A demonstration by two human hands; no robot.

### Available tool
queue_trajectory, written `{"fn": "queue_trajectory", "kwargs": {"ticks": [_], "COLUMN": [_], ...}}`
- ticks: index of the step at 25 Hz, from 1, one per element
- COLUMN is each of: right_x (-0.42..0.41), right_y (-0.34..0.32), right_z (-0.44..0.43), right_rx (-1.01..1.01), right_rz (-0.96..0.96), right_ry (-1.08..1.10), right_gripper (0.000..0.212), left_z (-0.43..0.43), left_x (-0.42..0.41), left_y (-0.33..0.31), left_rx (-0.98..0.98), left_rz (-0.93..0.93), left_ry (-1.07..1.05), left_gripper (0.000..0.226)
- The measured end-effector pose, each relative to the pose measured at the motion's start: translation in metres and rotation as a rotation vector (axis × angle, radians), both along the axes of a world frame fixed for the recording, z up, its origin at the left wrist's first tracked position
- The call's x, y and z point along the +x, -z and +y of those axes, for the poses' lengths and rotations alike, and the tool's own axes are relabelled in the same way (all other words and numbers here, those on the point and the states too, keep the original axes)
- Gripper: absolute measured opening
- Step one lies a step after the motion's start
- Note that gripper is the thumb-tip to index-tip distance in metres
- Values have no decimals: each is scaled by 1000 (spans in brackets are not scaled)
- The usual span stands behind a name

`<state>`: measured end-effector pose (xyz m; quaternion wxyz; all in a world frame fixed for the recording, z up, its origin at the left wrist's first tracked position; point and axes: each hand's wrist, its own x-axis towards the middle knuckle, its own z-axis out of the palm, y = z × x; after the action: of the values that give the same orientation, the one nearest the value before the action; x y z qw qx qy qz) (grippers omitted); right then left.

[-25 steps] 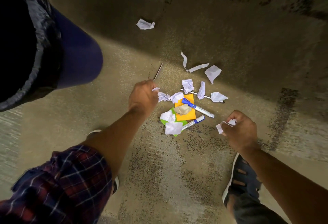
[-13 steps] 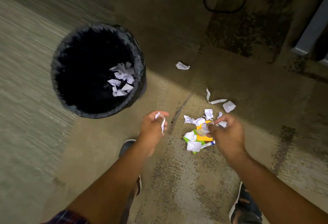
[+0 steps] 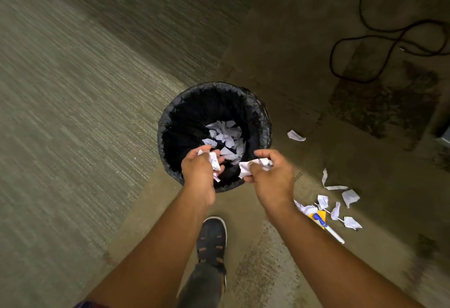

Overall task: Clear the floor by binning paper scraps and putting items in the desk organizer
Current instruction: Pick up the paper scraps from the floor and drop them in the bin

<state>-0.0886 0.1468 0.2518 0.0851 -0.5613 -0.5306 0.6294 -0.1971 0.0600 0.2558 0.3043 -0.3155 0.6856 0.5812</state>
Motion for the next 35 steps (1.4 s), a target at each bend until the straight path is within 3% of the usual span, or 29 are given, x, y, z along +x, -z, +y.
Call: {"fn": "queue_trajectory", "kwargs": {"ticks": [5, 9, 15, 21, 24, 30, 35], "right_x": [-22, -19, 16, 70, 102, 200, 263], "right_y": [10, 18, 19, 29, 45, 111, 189], "right_z": [-7, -14, -14, 20, 42, 108, 149], "right_rx": [-162, -180, 61, 231, 294, 454, 537], "right_rz": [12, -1, -48, -84, -117, -279, -520], "right_ry": [12, -24, -83, -105, -127, -309, -691], "right_gripper": [30, 50, 47, 46, 48, 51, 56], "left_z": [-14, -23, -17, 30, 63, 120, 156], "left_x": [-17, -14, 25, 84, 112, 146, 138], "left_y": [16, 24, 14, 9, 26, 121, 210], "left_rx": [-92, -111, -87, 10, 39, -170, -354], "left_rz": [-37, -22, 197, 468, 515, 642, 684], "left_ry": [3, 10, 99, 337, 504, 1079, 1493], "left_gripper": [29, 26, 29, 29, 34, 37, 36]}}
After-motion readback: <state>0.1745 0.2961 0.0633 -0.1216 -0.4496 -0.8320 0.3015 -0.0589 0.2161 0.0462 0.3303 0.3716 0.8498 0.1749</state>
